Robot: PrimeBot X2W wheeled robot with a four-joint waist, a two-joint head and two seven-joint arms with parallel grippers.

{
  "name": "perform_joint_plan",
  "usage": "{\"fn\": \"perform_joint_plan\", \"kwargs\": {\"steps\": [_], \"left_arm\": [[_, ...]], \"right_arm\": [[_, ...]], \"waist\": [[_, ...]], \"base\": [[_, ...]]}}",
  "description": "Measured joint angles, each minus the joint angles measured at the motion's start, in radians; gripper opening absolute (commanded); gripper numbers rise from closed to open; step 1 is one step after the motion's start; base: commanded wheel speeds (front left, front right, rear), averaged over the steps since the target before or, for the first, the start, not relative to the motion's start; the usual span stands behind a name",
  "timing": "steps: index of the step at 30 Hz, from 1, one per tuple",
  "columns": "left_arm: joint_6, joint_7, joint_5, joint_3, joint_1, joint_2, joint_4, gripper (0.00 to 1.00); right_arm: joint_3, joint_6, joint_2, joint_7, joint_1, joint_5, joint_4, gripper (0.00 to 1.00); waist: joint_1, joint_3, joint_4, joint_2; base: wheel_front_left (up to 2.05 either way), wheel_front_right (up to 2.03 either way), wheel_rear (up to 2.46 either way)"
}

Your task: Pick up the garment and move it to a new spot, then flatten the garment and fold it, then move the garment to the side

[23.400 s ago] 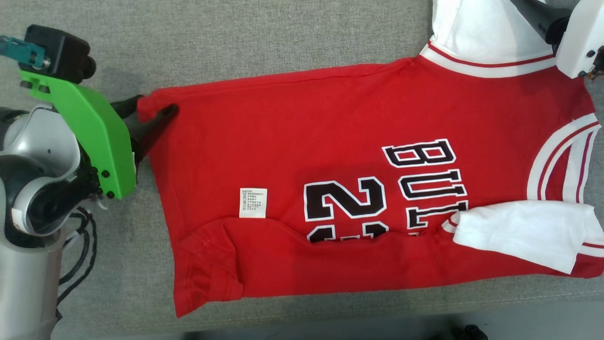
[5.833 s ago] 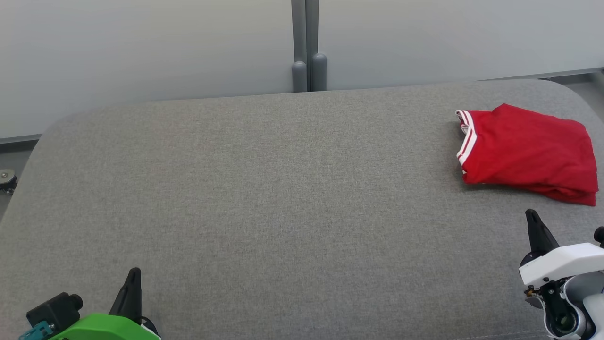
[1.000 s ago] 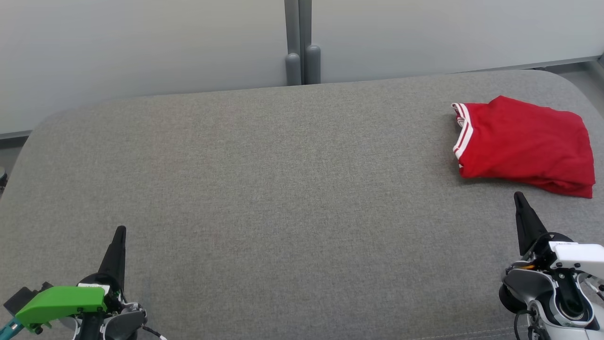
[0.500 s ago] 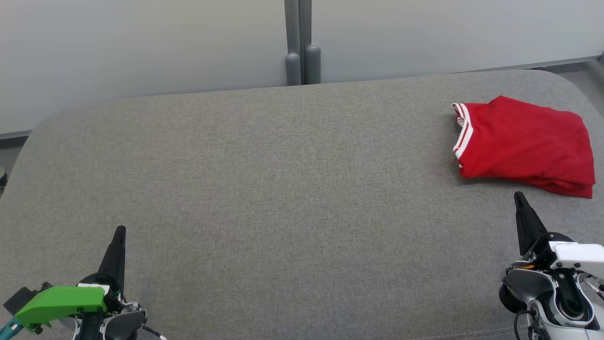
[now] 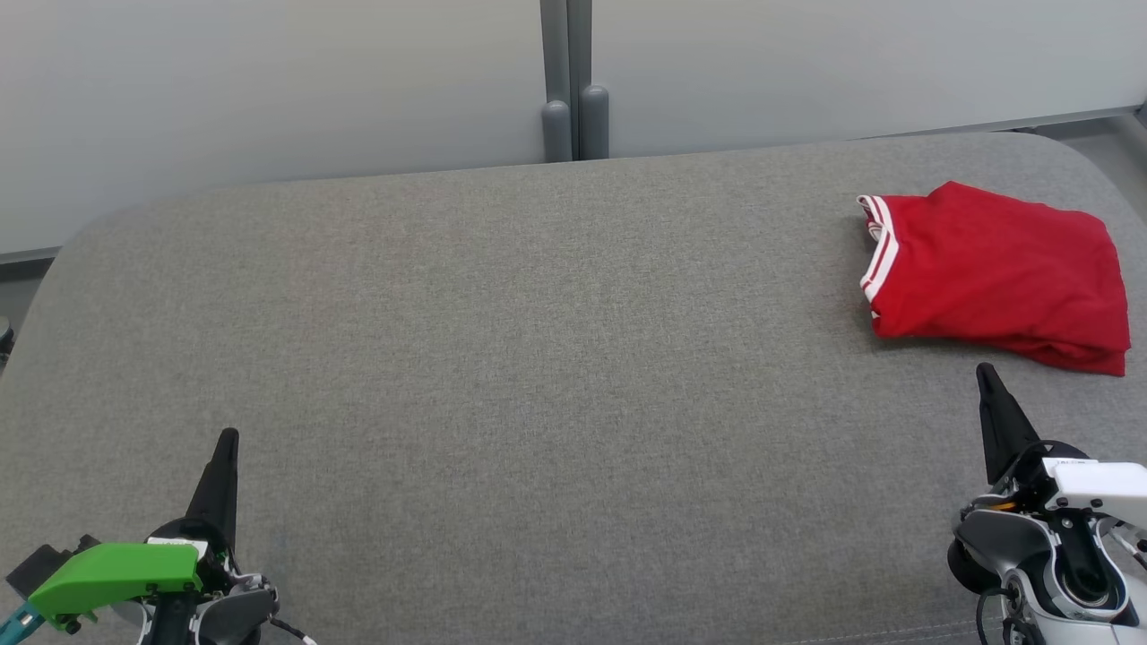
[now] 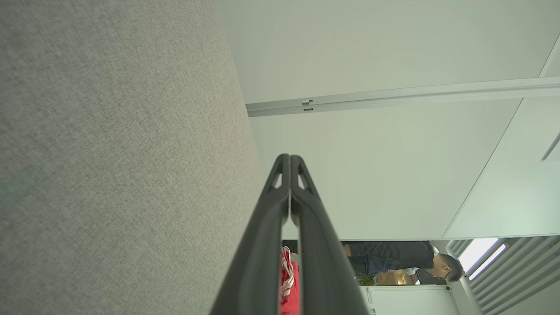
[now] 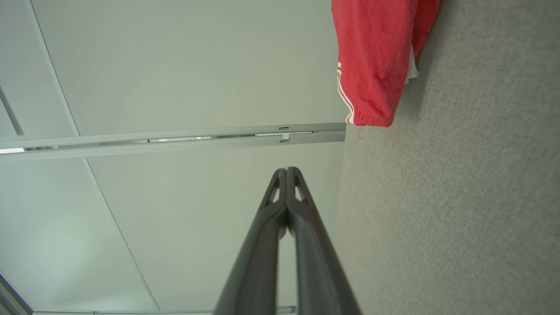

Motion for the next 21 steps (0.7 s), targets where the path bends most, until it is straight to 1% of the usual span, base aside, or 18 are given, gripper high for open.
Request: {"fn": "perform_joint_plan", "kwargs": {"steps": [21], "left_arm": [[0.0,0.0,0.0,0.001,0.0,0.0,-0.001,0.0]], "right_arm": [[0.0,0.001,0.0,0.0,0.0,0.0,-0.002,0.0]], "waist": [[0.0,0.0,0.0,0.0]], "base": [[0.0,0.0,0.0]]}}
